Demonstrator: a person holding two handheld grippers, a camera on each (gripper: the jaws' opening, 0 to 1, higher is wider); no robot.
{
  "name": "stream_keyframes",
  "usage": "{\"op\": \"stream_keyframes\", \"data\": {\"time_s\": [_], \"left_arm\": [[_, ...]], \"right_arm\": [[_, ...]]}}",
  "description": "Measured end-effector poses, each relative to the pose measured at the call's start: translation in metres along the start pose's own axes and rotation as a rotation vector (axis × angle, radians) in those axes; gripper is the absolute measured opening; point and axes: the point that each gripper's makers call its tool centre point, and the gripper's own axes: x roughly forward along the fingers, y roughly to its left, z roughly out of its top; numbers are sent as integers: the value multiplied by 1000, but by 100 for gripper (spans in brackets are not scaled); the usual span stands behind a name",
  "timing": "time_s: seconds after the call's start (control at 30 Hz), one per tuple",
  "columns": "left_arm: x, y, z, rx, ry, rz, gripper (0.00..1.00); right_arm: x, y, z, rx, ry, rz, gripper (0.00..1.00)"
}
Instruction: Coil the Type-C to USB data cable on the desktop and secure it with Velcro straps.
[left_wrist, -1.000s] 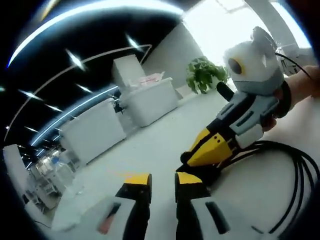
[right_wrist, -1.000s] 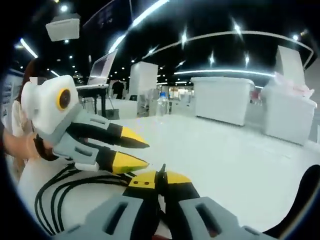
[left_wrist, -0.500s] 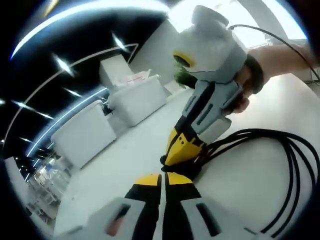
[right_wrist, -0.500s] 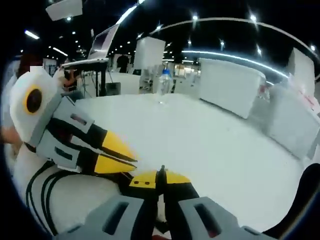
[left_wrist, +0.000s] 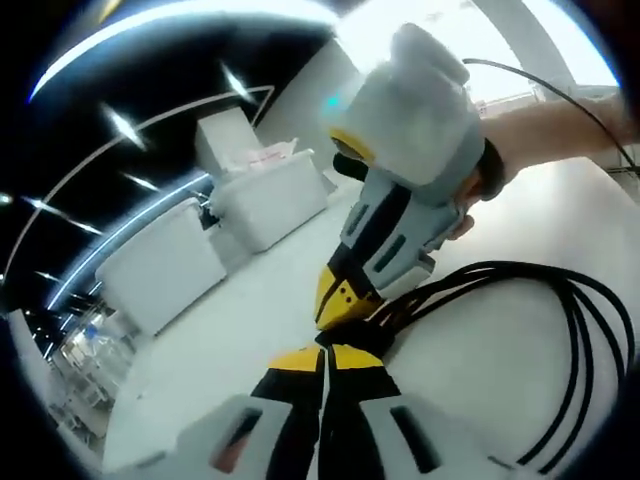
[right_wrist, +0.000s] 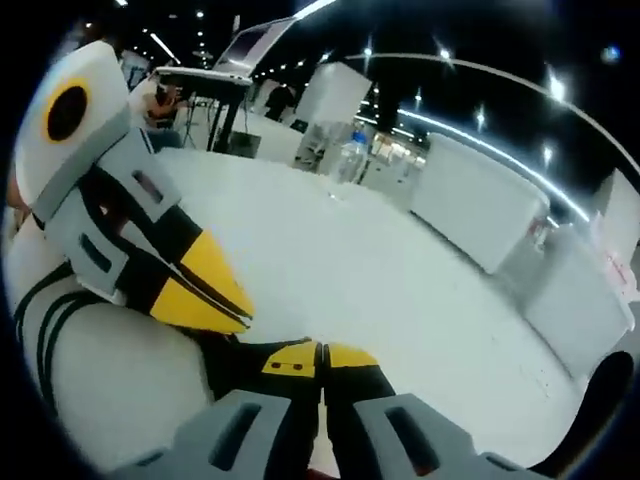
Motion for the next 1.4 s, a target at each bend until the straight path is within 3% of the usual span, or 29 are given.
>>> {"op": "stream_keyframes", "data": {"time_s": [0.13, 0.17, 0.23, 0.33, 0.43, 0.47, 0.53, 0.57, 0.63, 0.73, 0.87, 0.9, 0.93, 1.0, 1.03, 1.17, 1.4], "left_arm": [[2, 0, 1, 8, 0, -2, 3], [2, 0, 1, 6, 0, -1, 3], [1, -1, 1, 2, -1, -1, 3], [2, -1, 1, 3, -1, -1, 3], [1, -2, 0, 3, 0, -3, 3], [0, -2, 0, 1, 3, -7, 3], [1, -2, 0, 5, 3, -6, 3], [1, -2, 0, 6, 3, -7, 3], [0, -3, 0, 5, 2, -7, 3], [0, -3, -1, 4, 2, -7, 3], [-1, -4, -1, 7, 2, -7, 3], [-1, -4, -1, 7, 2, -7, 3], [-1, -4, -1, 6, 2, -7, 3], [-1, -4, -1, 6, 3, -7, 3], [-1, -4, -1, 6, 4, -8, 3], [-1, -4, -1, 0, 3, -8, 3], [-1, -4, -1, 1, 2, -7, 3]], "right_arm": [[-3, -13, 1, -32, -10, -46, 1], [-7, -18, 6, -16, -37, -55, 1], [-17, -20, 22, 108, -142, -37, 1], [-16, -5, 16, -9, -78, 82, 1], [-13, 23, 5, -109, -27, 218, 1], [-11, 22, 9, -118, -50, 191, 1], [-8, 22, 2, -169, 13, 226, 1], [-6, 23, 6, -165, -10, 228, 1], [-3, 24, 5, -149, 11, 258, 1], [0, 23, 5, -111, 20, 262, 1], [-4, 24, 8, -206, -6, 277, 1], [-6, 23, 12, -192, -33, 278, 1], [-8, 22, 16, -116, -68, 273, 1], [-8, 26, 5, -137, -21, 308, 1], [-6, 21, 2, -180, -11, 277, 1], [-5, 20, 3, -120, -35, 272, 1], [-2, 13, 3, -100, -52, 233, 1]]}}
